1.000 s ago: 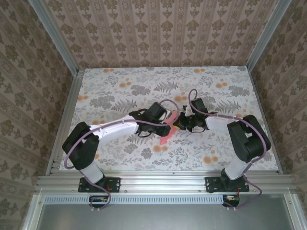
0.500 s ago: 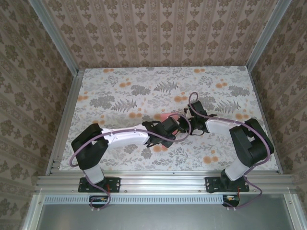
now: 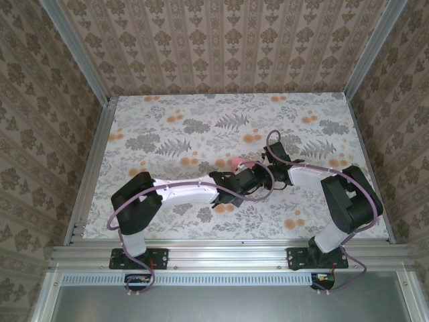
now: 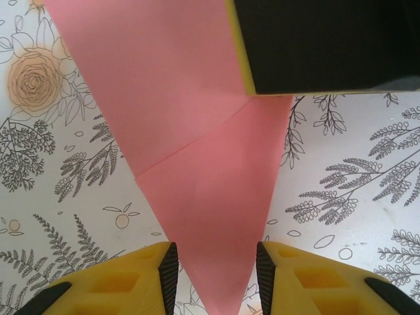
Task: Fold a paper plane with a square sheet of paper (pick it up from the middle)
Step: Fourth fold the wing at the center of the table.
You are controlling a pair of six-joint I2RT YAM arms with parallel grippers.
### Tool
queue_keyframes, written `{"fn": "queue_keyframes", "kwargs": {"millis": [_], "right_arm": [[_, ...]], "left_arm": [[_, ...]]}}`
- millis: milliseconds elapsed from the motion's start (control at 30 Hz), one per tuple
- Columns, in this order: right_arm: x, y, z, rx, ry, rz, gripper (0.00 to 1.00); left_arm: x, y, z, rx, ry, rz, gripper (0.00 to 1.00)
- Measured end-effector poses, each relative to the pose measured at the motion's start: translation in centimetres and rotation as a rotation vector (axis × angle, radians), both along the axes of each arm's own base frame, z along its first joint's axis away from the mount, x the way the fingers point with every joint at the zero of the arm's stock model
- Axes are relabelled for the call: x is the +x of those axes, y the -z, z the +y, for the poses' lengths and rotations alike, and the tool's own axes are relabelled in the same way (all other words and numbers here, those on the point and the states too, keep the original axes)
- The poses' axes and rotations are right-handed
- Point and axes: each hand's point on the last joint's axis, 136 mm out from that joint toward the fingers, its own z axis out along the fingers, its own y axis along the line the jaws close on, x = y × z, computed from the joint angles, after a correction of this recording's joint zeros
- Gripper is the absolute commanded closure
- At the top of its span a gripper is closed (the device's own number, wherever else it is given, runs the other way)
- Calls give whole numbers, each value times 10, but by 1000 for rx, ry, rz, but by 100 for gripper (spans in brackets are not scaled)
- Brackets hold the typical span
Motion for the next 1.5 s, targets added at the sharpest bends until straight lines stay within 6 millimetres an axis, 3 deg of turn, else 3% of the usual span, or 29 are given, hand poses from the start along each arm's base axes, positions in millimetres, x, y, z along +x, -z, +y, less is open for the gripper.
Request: {"fn": "queue_keyframes", "kwargs": {"millis": [200, 367, 633, 800, 1000, 1233, 1500], "right_arm": [[-2, -1, 4, 8, -10, 4, 99], [-3, -9, 17, 58, -44, -15, 98], [0, -16, 22, 96, -47, -26, 98], [2, -17, 22, 102, -42, -29, 98], [4, -21, 24, 112, -46, -33, 98], [5, -23, 25, 117, -48, -37, 98], [6, -24, 26, 119, -49, -39, 97]], "left_arm": [[-2, 0, 1, -35, -3, -18, 49], [-15, 0, 17, -94, 18, -4, 47], [-16, -2, 13, -126, 53, 0, 64], [-12, 1, 5, -108, 59, -2, 61], [-11, 10, 10, -68, 39, -4, 62], [-5, 9, 15, -59, 6, -33, 78], [-4, 9, 15, -58, 3, -39, 79]]}}
